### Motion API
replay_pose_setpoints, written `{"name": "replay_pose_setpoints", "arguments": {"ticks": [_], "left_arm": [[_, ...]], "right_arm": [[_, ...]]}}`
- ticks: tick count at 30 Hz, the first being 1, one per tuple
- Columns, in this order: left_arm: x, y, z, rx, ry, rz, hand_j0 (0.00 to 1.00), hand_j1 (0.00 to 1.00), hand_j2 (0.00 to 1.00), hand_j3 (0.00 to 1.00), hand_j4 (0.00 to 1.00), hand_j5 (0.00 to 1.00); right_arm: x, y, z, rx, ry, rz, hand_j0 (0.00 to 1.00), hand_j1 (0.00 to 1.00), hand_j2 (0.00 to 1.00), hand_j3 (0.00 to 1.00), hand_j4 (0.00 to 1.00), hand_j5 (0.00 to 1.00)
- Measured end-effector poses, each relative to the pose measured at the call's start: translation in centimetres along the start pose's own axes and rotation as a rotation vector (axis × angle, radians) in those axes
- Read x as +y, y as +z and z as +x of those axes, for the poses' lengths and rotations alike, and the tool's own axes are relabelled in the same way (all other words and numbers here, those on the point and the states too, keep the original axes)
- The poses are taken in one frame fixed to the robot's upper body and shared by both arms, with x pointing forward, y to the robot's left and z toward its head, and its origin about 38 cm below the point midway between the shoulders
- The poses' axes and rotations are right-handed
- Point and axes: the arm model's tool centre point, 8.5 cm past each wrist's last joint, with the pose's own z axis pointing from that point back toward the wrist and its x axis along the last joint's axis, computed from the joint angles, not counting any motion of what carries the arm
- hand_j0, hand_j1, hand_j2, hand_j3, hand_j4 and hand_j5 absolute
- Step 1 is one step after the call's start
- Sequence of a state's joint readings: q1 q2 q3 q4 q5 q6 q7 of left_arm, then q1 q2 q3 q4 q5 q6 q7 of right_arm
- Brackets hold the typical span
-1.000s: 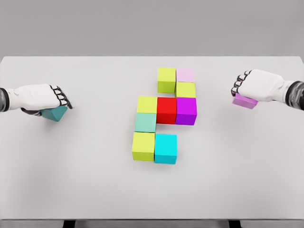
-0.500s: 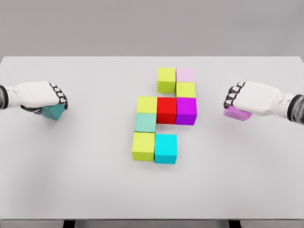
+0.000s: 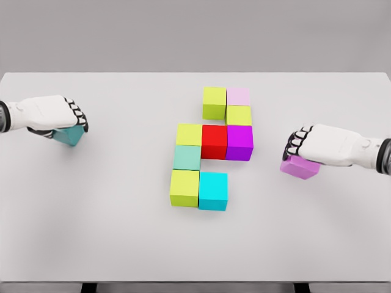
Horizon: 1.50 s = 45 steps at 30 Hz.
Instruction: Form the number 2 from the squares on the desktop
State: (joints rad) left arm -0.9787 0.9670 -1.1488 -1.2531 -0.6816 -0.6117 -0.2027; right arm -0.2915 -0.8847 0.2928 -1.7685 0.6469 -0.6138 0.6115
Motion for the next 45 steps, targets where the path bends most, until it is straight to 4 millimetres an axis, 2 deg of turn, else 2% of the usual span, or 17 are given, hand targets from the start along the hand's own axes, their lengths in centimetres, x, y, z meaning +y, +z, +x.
{"name": "replay_pose_setpoints", "arguments": {"ticks": [12, 26, 40, 42, 43, 44, 45], "left_arm": [[2.4, -1.5, -0.2, -0.009, -0.017, 0.047, 0.68, 0.68, 0.68, 0.68, 0.68, 0.68], [4.9, -2.8, -0.9, -0.002, -0.031, 0.090, 0.68, 0.68, 0.68, 0.68, 0.68, 0.68], [8.0, -4.3, -0.9, -0.011, -0.048, 0.144, 0.68, 0.68, 0.68, 0.68, 0.68, 0.68], [8.5, -4.7, -0.9, -0.013, -0.050, 0.153, 0.68, 0.68, 0.68, 0.68, 0.68, 0.68], [8.9, -4.8, -0.9, -0.013, -0.053, 0.158, 0.68, 0.68, 0.68, 0.68, 0.68, 0.68], [9.1, -4.9, -0.9, -0.014, -0.053, 0.161, 0.68, 0.68, 0.68, 0.68, 0.68, 0.68], [9.3, -5.1, -0.8, -0.017, -0.053, 0.164, 0.68, 0.68, 0.68, 0.68, 0.68, 0.68]], "right_arm": [[1.7, 0.0, 1.8, -0.098, -0.153, -0.037, 0.64, 0.64, 0.64, 0.64, 0.64, 0.64], [1.9, -0.3, 3.2, -0.183, -0.284, -0.108, 0.64, 0.64, 0.64, 0.64, 0.64, 0.64], [2.0, -1.9, 4.7, -0.233, -0.328, -0.147, 0.64, 0.64, 0.64, 0.64, 0.64, 0.64], [2.0, -2.0, 4.8, -0.237, -0.330, -0.146, 0.72, 0.72, 0.72, 0.72, 0.72, 0.72], [2.0, -2.0, 4.8, -0.238, -0.331, -0.146, 0.87, 0.87, 0.87, 0.87, 0.87, 0.87], [2.1, -2.0, 4.8, -0.238, -0.330, -0.146, 0.96, 0.96, 0.96, 0.96, 0.96, 0.96], [2.1, -2.0, 4.8, -0.238, -0.330, -0.145, 0.99, 0.99, 0.99, 0.99, 0.99, 0.99]]}}
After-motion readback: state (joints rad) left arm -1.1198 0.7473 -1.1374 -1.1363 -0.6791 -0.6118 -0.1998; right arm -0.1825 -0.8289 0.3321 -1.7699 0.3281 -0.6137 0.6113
